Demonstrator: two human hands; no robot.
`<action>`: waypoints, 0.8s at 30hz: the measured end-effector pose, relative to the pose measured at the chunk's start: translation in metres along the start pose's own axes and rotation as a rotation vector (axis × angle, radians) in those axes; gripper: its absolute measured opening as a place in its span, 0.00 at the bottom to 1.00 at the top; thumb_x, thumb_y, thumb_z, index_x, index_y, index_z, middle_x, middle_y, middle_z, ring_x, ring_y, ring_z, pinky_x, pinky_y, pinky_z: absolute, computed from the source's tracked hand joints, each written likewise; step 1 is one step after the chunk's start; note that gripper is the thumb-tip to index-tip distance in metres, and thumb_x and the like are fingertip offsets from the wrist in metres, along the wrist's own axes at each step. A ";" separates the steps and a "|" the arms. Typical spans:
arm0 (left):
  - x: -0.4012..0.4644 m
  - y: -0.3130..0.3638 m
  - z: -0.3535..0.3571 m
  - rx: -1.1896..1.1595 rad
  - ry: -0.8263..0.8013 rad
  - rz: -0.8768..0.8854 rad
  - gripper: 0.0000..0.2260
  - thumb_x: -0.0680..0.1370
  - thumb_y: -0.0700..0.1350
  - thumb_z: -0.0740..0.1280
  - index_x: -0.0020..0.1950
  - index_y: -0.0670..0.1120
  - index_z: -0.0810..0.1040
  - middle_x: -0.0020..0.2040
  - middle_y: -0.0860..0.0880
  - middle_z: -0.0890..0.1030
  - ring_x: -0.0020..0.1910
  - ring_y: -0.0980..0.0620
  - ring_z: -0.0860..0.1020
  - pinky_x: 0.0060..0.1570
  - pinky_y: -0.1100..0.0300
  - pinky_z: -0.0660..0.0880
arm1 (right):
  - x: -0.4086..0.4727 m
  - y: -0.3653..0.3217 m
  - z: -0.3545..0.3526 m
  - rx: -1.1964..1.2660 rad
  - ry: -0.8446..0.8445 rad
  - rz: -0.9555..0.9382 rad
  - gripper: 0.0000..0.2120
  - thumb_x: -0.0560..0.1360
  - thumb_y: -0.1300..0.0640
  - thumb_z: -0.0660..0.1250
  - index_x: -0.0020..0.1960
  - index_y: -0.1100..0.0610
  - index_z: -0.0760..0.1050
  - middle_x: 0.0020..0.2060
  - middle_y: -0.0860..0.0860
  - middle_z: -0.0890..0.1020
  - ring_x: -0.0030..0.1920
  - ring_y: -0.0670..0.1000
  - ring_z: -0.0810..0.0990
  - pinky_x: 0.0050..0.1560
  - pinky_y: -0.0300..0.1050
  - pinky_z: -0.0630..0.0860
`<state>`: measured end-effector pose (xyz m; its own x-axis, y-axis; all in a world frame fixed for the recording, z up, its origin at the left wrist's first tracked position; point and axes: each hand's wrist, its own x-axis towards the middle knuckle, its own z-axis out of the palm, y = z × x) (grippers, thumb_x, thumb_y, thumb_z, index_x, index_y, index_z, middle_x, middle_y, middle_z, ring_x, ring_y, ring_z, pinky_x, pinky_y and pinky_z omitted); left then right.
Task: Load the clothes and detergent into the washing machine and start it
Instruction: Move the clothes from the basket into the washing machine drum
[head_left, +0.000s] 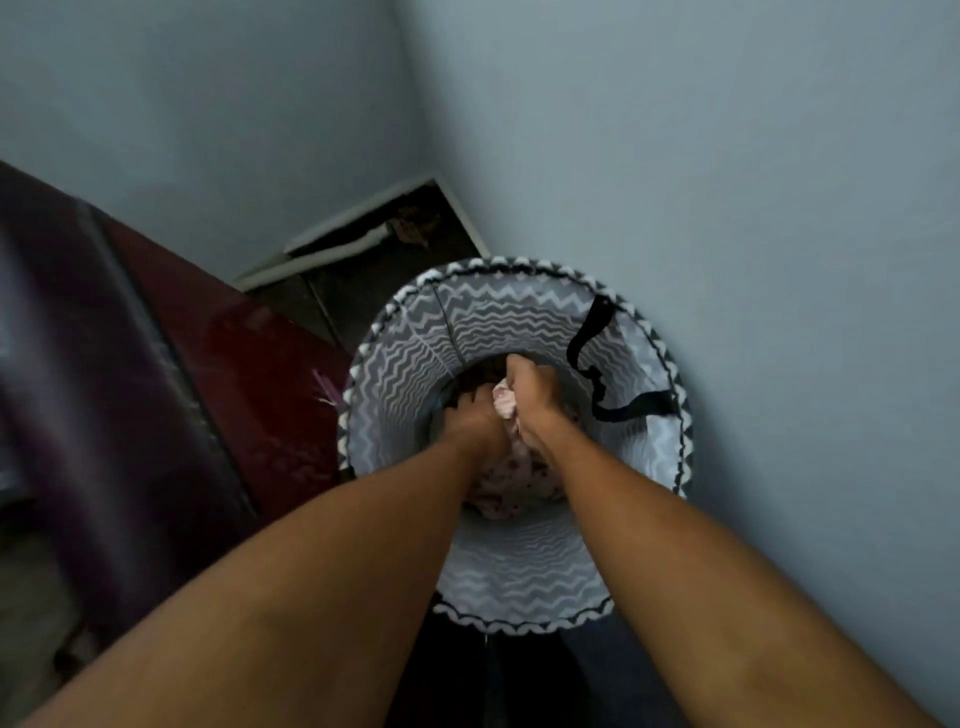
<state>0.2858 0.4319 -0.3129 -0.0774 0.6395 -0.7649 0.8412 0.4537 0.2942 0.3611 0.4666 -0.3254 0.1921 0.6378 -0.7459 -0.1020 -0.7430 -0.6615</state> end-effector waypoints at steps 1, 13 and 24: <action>-0.017 0.002 -0.013 -0.056 0.033 0.000 0.38 0.74 0.51 0.73 0.77 0.47 0.57 0.74 0.39 0.65 0.72 0.37 0.65 0.70 0.50 0.64 | -0.017 -0.017 0.000 0.062 -0.023 0.001 0.18 0.64 0.60 0.63 0.21 0.49 0.60 0.22 0.45 0.62 0.28 0.51 0.60 0.31 0.44 0.59; -0.211 0.019 -0.146 -0.786 0.546 0.116 0.08 0.68 0.40 0.73 0.46 0.49 0.84 0.36 0.54 0.83 0.35 0.57 0.78 0.35 0.63 0.72 | -0.202 -0.165 0.008 0.127 -0.149 -0.191 0.04 0.67 0.58 0.67 0.36 0.59 0.79 0.29 0.52 0.78 0.33 0.54 0.77 0.35 0.45 0.74; -0.353 -0.015 -0.243 -0.893 0.741 0.351 0.12 0.61 0.52 0.71 0.42 0.49 0.84 0.35 0.46 0.83 0.34 0.55 0.77 0.41 0.47 0.79 | -0.333 -0.147 0.027 -0.127 -0.560 -0.139 0.13 0.83 0.49 0.57 0.54 0.56 0.76 0.39 0.55 0.77 0.37 0.53 0.75 0.38 0.48 0.75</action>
<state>0.1705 0.3501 0.0922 -0.4526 0.8811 -0.1372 0.2346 0.2661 0.9350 0.2856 0.3693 0.0180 -0.3527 0.7153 -0.6033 0.0115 -0.6413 -0.7672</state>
